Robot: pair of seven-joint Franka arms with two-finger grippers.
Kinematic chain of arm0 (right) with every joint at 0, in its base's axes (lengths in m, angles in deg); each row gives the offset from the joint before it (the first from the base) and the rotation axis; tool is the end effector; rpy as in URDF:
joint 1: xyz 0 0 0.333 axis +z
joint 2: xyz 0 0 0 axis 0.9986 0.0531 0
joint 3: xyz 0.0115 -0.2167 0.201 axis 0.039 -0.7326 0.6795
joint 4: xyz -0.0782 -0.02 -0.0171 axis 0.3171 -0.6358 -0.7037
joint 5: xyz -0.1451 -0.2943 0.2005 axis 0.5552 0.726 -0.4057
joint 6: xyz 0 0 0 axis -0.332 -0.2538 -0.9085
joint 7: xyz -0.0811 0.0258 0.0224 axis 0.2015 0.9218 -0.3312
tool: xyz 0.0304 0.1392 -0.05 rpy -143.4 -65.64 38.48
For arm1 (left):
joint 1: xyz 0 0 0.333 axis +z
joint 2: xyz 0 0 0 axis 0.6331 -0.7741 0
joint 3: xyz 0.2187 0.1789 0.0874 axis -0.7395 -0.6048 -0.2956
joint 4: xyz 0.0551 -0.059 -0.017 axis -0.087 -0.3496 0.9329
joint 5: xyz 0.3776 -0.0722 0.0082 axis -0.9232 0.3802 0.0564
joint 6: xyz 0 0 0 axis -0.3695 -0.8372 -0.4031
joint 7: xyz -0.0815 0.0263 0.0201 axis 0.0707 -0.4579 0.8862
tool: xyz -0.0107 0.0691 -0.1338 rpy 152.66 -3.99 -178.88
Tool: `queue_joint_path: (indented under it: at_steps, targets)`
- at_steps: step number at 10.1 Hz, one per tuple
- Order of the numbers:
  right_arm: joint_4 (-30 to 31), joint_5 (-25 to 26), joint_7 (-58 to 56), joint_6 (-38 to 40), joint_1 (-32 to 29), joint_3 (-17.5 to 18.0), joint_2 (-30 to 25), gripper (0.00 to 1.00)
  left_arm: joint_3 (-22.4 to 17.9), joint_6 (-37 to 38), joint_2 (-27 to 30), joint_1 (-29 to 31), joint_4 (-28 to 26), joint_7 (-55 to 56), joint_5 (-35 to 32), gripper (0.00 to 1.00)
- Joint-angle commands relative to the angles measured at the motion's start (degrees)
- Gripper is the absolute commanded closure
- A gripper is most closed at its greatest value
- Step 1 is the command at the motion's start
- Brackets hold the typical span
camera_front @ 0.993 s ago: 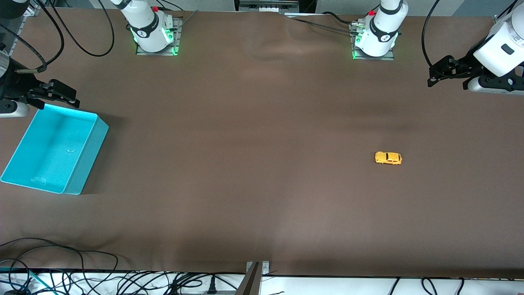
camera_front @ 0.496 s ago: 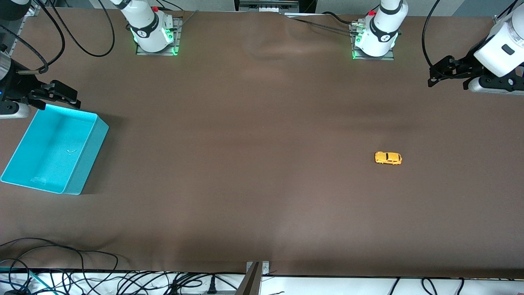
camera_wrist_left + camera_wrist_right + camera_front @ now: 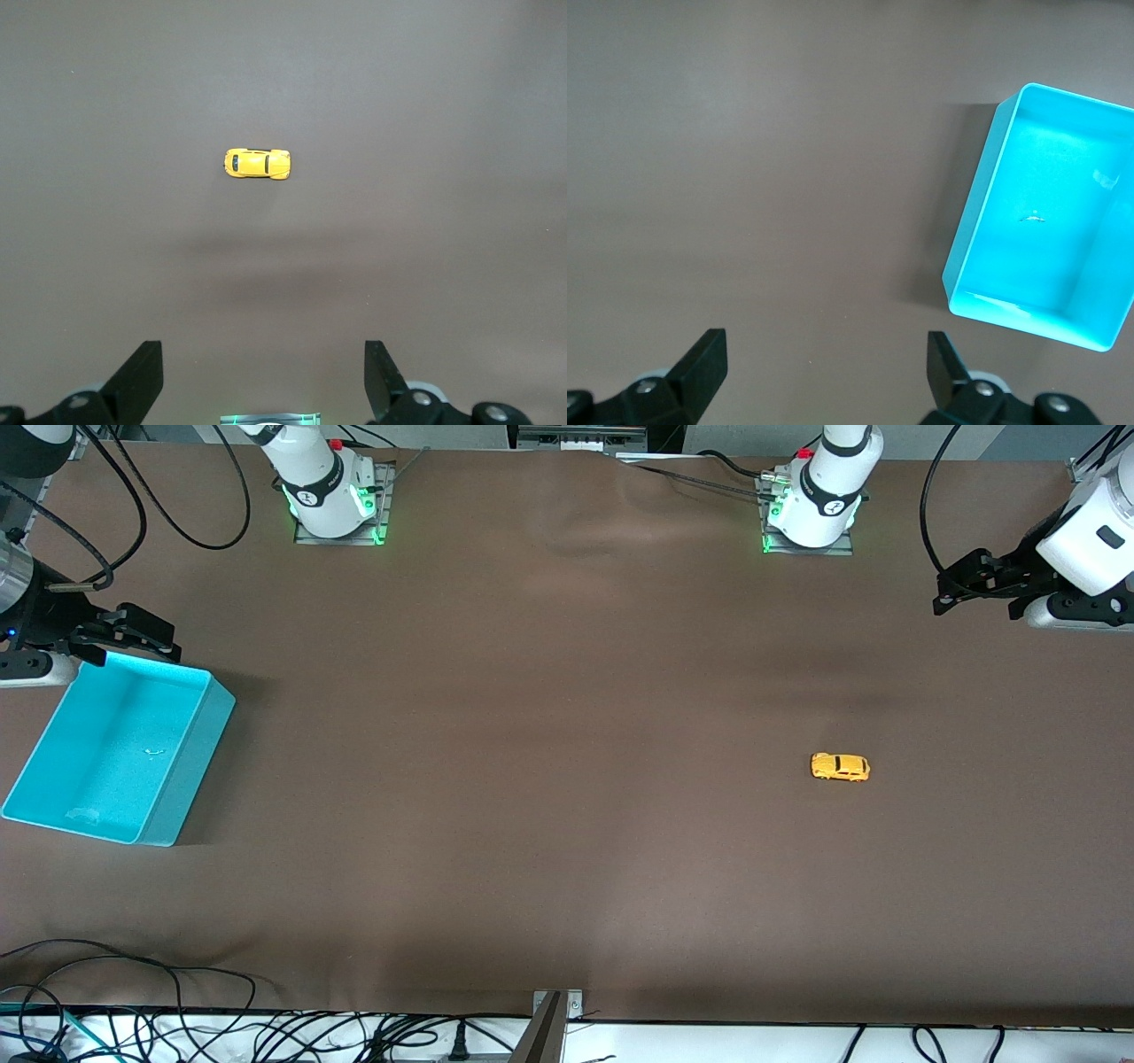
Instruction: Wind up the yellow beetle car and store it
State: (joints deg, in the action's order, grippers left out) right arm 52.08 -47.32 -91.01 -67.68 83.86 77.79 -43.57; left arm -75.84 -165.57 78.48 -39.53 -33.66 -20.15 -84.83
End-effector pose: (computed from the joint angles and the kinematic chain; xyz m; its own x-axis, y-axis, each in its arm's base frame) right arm 0.5625 0.0137 0.5252 0.9980 0.0466 -0.0425 0.0454 -0.9985 -0.0298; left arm 0.5035 -0.0239 0.5451 0.9948 -0.0228 -0.0988 -0.0195 -0.9992 0.0348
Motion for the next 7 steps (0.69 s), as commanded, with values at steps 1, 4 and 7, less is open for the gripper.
queue_joint_path:
  at_steps: [1, 4, 7]
  targets:
    - [-0.4, 0.8, -0.3, 0.3, -0.2, 0.4, 0.1, 0.00, 0.6, -0.8, 0.7, 0.3, -1.5, -0.3, 1.4, 0.00]
    - [-0.4, 0.8, -0.3, 0.4, -0.2, 0.4, 0.1, 0.00, 0.6, -1.4, 0.7, 0.7, -1.8, -0.4, 1.4, 0.00]
    - [-0.4, 0.8, -0.3, 0.3, -0.2, 0.4, 0.1, 0.00, 0.6, -1.5, 0.6, 0.7, -1.8, -0.5, 1.4, 0.00]
